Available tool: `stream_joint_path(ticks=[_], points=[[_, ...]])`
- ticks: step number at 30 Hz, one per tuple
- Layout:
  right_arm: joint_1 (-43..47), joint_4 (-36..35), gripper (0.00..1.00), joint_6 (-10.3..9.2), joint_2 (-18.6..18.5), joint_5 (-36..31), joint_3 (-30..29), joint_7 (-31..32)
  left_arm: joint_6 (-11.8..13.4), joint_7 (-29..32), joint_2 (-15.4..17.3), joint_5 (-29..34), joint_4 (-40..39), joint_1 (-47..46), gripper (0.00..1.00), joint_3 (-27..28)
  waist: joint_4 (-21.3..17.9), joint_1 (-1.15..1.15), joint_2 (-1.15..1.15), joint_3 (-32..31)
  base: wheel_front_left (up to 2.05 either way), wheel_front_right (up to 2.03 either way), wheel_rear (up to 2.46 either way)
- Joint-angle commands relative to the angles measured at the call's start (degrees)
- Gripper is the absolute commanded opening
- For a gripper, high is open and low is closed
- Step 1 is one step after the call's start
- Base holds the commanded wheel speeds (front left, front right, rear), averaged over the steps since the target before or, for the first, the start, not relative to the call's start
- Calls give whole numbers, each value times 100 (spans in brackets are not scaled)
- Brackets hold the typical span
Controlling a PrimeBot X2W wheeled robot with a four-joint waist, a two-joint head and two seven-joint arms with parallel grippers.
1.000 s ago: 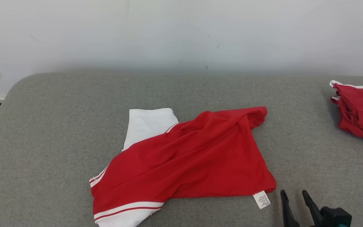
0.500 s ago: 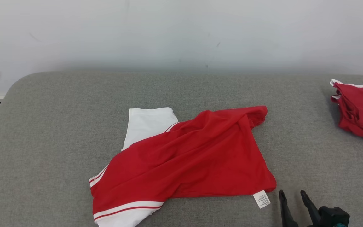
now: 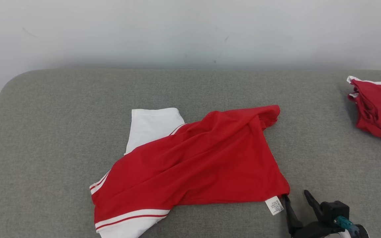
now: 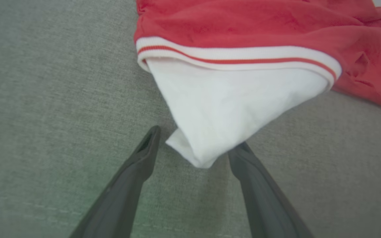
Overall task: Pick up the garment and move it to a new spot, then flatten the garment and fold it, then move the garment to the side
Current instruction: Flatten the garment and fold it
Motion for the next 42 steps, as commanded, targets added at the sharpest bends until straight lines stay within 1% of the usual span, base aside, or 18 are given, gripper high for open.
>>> stream_joint_path(ticks=[1, 3, 4, 5, 6, 7, 8, 10, 12, 14, 18, 20, 21, 28, 36, 40, 41, 42], points=[[-94, 95, 100, -15, -9, -29, 52, -2, -15, -15, 0, -32, 55, -81, 100, -29, 42, 0, 0, 33, 0, 0, 0], [-232, 270, 100, -15, -25, -44, 114, -2, -36, -13, 1, -133, 139, -174, 100, -57, 87, 0, 0, 53, 0, 0, 0], [-292, 376, 100, -15, -16, -47, 154, -2, -43, -13, 0, -185, 192, -212, 81, -79, 107, 0, 0, 54, 0, 0, 0], [-337, 493, 100, -15, -2, -48, 197, -2, -50, -13, 1, -222, 245, -256, 69, -96, 125, 0, 0, 54, 0, 0, 0], [-399, 606, 52, -15, 16, -22, 218, -2, -65, -13, 1, -270, 290, -291, 28, -114, 142, 0, 0, 52, 0, 0, 0], [-433, 743, 20, -15, 28, 19, 237, 0, -76, -12, 0, -295, 337, -317, 0, -148, 161, 0, 0, 43, 0, 0, 0], [-472, 862, 0, -15, 41, 52, 276, 3, -84, -12, -5, -334, 367, -349, 0, -182, 180, 0, 0, 35, 0, 0, 0], [-517, 886, 0, -15, 59, 92, 308, 2, -90, -12, -4, -401, 380, -384, 0, -248, 225, 0, 0, 13, 0, 0, 0], [-454, 743, 0, -15, 70, 123, 301, 0, -137, -13, -4, -483, 298, -343, 0, -277, 252, 0, 0, -26, 0, 0, 0], [-320, 520, 0, -15, 59, 129, 247, -1, -184, -15, -4, -539, 168, -227, 0, -328, 262, 0, 0, -68, 0, 0, 0], [106, -70, 0, -16, 62, 31, 145, -2, -224, -16, 4, -633, -340, 90, 0, -168, 262, 0, 0, -152, 0, 0, 0], [364, -367, 0, -16, 56, -19, 115, -1, -246, -16, 1, -598, -576, 302, 0, -117, 260, 0, 0, -170, 0, 0, 0], [636, -639, 0, -16, 70, -86, 70, -2, -247, -16, 0, -518, -784, 495, 0, -57, 263, 0, 0, -177, 0, 0, 0], [1202, -1237, 0, -16, 213, -256, 27, -2, -267, -16, 4, -234, -1153, 833, 0, 190, 258, 0, 0, -180, 0, 0, 0], [1465, -1471, 0, -16, 221, -200, -83, -1, -298, -16, 3, -113, -1134, 978, 0, 303, 219, 0, 0, -247, 0, 0, 0], [1579, -1533, 0, -16, 174, -119, -109, 51, -291, -11, 53, -225, -845, 1023, 0, 130, 237, 0, 0, -275, 0, 0, 0], [1602, -1516, 18, -16, 179, -89, -107, 91, -291, 30, 101, -275, -754, 991, 0, -9, 240, 0, 0, -283, 0, 0, 0], [1621, -1503, 48, -16, 161, -58, -81, 124, -288, 20, 157, -310, -676, 945, 0, -81, 244, 0, 0, -291, 0, 0, 0]])
